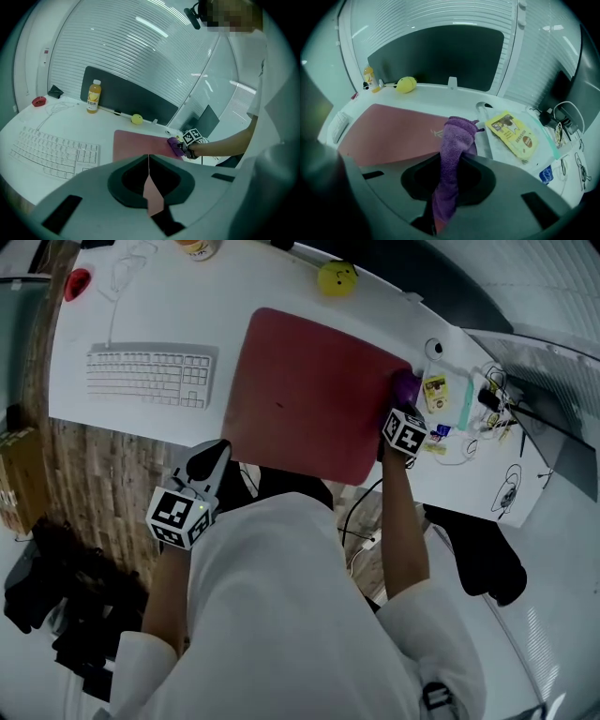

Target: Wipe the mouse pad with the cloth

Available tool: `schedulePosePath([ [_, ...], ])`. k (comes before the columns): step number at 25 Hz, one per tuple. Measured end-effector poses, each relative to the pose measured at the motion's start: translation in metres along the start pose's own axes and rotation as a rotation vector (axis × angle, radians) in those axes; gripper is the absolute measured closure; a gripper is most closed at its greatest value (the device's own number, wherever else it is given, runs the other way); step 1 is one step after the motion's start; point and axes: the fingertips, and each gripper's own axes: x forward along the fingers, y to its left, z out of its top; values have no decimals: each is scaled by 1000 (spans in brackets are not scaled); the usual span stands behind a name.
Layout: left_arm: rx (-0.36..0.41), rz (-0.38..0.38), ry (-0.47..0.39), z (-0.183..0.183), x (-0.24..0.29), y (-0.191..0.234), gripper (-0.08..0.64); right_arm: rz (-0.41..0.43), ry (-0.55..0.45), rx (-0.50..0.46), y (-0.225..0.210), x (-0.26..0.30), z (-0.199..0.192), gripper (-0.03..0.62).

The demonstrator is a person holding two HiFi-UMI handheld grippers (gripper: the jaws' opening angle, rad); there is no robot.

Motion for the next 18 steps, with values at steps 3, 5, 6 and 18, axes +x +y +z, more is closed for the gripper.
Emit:
schedulePosePath([
  [3, -12, 8, -9, -2, -6, 5, 540, 2, 7, 6, 14, 4, -1, 517],
  [5, -17, 10, -14, -3, -9, 9, 540, -3, 5, 11, 21, 6, 1, 517],
  [6, -19, 12, -16, -4, -10, 11, 540, -2, 2, 13, 26, 6, 3, 517],
  [18, -54, 33, -45, -13, -31, 28, 540, 102, -16, -79, 123, 5, 13, 517],
])
